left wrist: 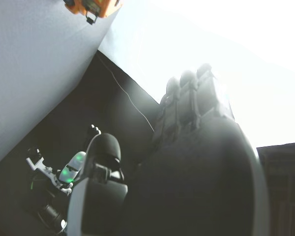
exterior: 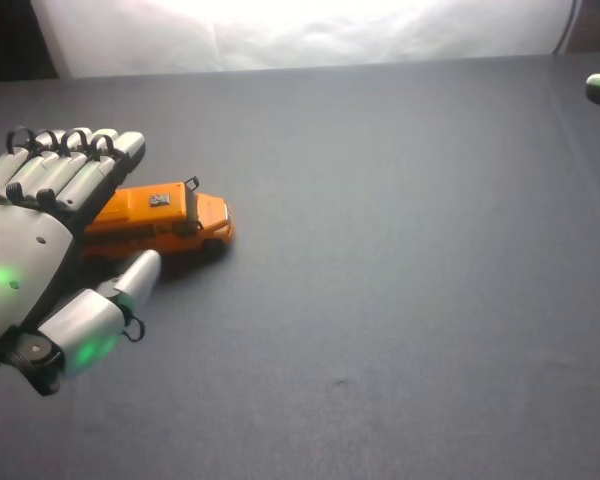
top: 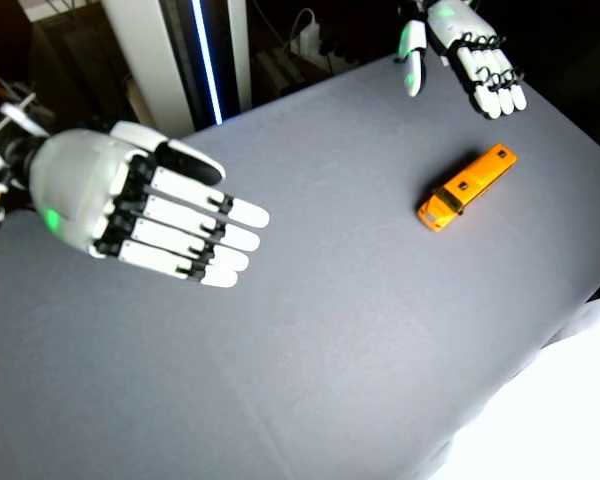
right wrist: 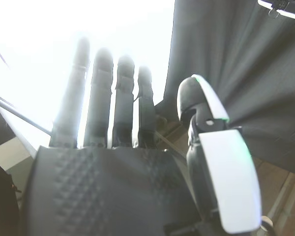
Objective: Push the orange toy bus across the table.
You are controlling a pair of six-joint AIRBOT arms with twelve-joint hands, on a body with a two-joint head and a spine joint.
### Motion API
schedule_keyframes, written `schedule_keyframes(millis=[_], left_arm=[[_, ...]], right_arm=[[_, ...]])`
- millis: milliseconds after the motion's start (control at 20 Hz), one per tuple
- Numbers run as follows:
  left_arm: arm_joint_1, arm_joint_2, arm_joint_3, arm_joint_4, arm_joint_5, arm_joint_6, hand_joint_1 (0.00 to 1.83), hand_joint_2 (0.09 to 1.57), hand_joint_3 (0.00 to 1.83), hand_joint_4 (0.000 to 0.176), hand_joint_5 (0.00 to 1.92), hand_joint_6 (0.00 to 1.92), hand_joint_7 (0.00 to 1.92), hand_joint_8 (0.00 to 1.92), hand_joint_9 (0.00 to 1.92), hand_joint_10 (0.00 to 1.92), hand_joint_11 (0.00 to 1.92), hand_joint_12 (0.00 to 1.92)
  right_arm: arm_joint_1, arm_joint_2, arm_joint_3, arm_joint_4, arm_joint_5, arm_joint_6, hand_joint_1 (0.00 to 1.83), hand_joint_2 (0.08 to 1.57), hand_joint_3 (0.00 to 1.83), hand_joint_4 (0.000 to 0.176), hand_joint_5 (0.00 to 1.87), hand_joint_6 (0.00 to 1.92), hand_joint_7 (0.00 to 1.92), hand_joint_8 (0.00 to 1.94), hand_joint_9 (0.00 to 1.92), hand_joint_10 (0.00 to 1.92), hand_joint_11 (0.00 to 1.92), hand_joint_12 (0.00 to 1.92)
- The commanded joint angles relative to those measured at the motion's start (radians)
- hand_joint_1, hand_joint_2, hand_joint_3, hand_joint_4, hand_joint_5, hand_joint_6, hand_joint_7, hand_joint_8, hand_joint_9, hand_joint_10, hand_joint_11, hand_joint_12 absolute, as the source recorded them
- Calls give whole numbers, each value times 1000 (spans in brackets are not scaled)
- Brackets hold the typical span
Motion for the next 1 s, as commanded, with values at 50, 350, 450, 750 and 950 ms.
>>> schedule_keyframes(millis=[50, 350, 450, 750, 950], left_arm=[[-7, -6, 6, 28, -99, -1, 346, 1442, 2, 0, 134, 2, 106, 2, 99, 2, 0, 389], [-3, -8, 62, -170, -31, 80, 318, 1472, 5, 0, 10, 1, 3, 0, 0, 0, 0, 18], [-3, -9, 89, -233, 1, 88, 105, 1474, 6, 0, 0, 0, 0, 0, 0, 0, 0, 1], [-3, -5, 114, -324, 39, 156, 36, 1482, 1, 0, 0, 0, 0, 0, 0, 0, 0, 0], [-3, -9, 125, -411, 76, 226, 31, 1488, 2, 0, 0, 0, 0, 0, 0, 0, 0, 0]], right_arm=[[6, -2, 7, 9, 116, 10, 573, 1358, 0, 0, 495, 1, 515, 2, 358, 1, 153, 205], [6, -3, 11, 5, 108, 10, 616, 1351, 0, 0, 520, 0, 521, 0, 390, 0, 213, 136], [6, -3, 11, 3, 107, 10, 614, 1349, 0, 0, 518, 1, 518, 0, 390, 0, 226, 128], [6, -4, 13, 1, 102, 10, 618, 1357, 1, 0, 521, 2, 530, 3, 413, 6, 261, 121], [6, -6, 13, 0, 101, 10, 620, 1348, 0, 0, 537, 7, 542, 5, 398, 0, 240, 104]])
